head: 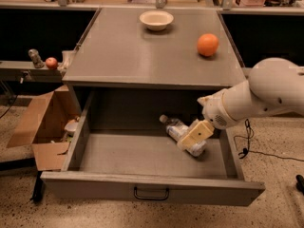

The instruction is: Pick blue plastic bottle from top drawer and place on counter

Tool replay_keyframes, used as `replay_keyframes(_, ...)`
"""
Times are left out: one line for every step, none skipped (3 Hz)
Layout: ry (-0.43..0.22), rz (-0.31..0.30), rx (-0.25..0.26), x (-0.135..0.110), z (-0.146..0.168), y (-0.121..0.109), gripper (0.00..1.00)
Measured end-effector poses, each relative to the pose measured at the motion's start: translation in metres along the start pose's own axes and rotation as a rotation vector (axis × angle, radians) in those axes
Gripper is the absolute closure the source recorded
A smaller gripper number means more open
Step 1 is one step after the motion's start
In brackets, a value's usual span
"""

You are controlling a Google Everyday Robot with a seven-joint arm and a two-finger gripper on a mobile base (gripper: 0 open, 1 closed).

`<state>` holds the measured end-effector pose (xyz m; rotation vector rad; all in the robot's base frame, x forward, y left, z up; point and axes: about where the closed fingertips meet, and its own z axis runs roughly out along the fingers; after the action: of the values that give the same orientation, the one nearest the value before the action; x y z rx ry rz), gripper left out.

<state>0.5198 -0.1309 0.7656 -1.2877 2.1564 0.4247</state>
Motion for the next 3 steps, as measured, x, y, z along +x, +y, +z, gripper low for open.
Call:
replay_keyframes(0.000,0.032,0.050,0.018,0.026,-0.020,0.00)
replay_keyframes(0.032,0.048,0.099,0.033,0.053,-0.040,0.00)
replay_keyframes(0.063,0.072,0.121,0.055,0.079,-0.055,0.00)
